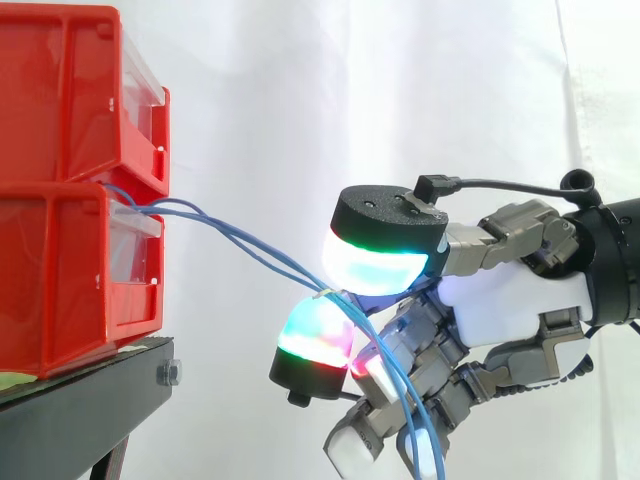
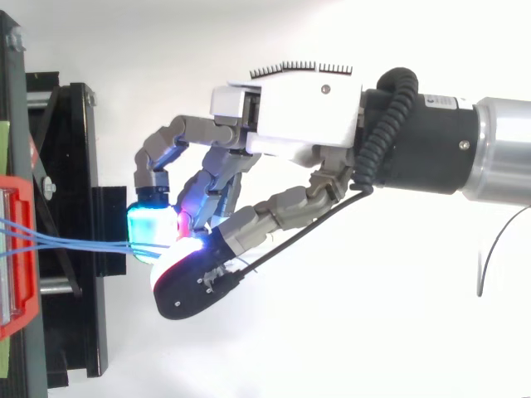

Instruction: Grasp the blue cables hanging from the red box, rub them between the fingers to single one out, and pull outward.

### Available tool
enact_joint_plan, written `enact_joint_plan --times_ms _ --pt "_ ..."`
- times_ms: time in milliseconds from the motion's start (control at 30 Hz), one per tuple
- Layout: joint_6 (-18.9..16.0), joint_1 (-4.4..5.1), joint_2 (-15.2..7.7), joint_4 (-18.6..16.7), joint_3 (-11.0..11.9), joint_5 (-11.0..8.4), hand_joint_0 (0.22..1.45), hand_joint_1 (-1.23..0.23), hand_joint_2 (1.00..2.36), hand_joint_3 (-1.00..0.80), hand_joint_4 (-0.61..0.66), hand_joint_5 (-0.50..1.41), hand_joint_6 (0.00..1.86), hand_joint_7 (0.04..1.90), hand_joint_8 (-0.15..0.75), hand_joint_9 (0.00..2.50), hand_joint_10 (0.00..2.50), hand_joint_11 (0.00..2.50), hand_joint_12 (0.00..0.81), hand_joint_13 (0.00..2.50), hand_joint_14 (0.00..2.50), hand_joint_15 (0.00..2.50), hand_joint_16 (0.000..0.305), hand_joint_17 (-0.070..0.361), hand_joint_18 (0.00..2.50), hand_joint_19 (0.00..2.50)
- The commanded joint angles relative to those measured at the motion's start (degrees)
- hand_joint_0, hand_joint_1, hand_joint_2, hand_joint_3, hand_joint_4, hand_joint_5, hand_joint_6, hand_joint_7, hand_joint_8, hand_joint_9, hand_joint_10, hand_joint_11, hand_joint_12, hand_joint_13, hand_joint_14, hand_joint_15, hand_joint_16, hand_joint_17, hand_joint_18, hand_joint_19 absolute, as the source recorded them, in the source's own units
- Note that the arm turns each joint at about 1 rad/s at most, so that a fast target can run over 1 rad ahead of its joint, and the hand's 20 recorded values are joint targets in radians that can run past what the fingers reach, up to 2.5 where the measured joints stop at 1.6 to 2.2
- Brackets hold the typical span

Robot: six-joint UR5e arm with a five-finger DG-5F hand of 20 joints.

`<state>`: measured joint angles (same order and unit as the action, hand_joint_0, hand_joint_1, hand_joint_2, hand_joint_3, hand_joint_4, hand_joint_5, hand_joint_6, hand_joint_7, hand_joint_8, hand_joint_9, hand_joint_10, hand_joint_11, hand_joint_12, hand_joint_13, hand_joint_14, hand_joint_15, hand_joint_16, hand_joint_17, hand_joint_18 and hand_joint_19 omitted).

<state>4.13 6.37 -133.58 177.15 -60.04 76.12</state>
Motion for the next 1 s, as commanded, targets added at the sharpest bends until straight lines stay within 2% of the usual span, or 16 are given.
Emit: enact_joint_plan --times_ms 0,300,433,600,733,767,900,967 --pt "0.2 0.04 0.0 0.0 0.0 0.08 0.53 -0.83 1.00 -0.50 0.28 -0.12 0.83 1.04 0.383 1.10 0.02 0.68 0.422 0.90 0.01 0.45 0.060 0.135 0.98 0.51" --pt "0.3 0.39 0.0 -0.7 0.0 -0.10 0.61 -0.89 1.00 -0.50 0.25 -0.12 0.85 1.08 0.374 1.11 0.01 0.71 0.406 0.90 0.01 0.46 0.056 0.126 0.97 0.52" --pt "0.3 0.39 0.0 -0.7 0.0 -0.27 0.65 -0.90 1.00 -0.46 0.18 -0.13 0.86 1.12 0.374 1.10 0.02 0.72 0.404 0.91 0.01 0.47 0.056 0.125 0.97 0.53" --pt "0.1 0.39 0.0 -0.7 0.0 -0.27 0.68 -0.93 1.00 -0.49 0.16 -0.14 0.89 1.04 0.361 1.07 0.01 0.72 0.404 0.91 0.02 0.47 0.056 0.125 0.98 0.52" --pt "0.0 0.39 0.0 -0.6 0.1 -0.27 0.69 -0.97 1.00 -0.50 0.17 -0.15 0.89 1.02 0.357 1.05 0.02 0.73 0.404 0.90 0.02 0.47 0.056 0.125 0.98 0.52" --pt "0.0 0.39 0.0 -0.6 0.0 -0.27 0.69 -1.00 1.00 -0.50 0.21 -0.16 0.89 1.03 0.354 1.04 0.02 0.74 0.401 0.90 0.02 0.47 0.056 0.125 0.98 0.51" --pt "0.0 0.39 0.1 -0.6 0.0 -0.27 0.70 -1.01 1.00 -0.50 0.23 -0.16 0.89 1.02 0.355 1.03 0.02 0.74 0.401 0.90 0.01 0.47 0.056 0.126 0.99 0.51" --pt "0.0 0.39 0.0 -0.6 0.0 -0.27 0.65 -0.99 1.00 -0.50 0.24 -0.16 0.89 1.00 0.353 1.03 0.02 0.75 0.402 0.90 0.01 0.47 0.056 0.125 0.98 0.52"
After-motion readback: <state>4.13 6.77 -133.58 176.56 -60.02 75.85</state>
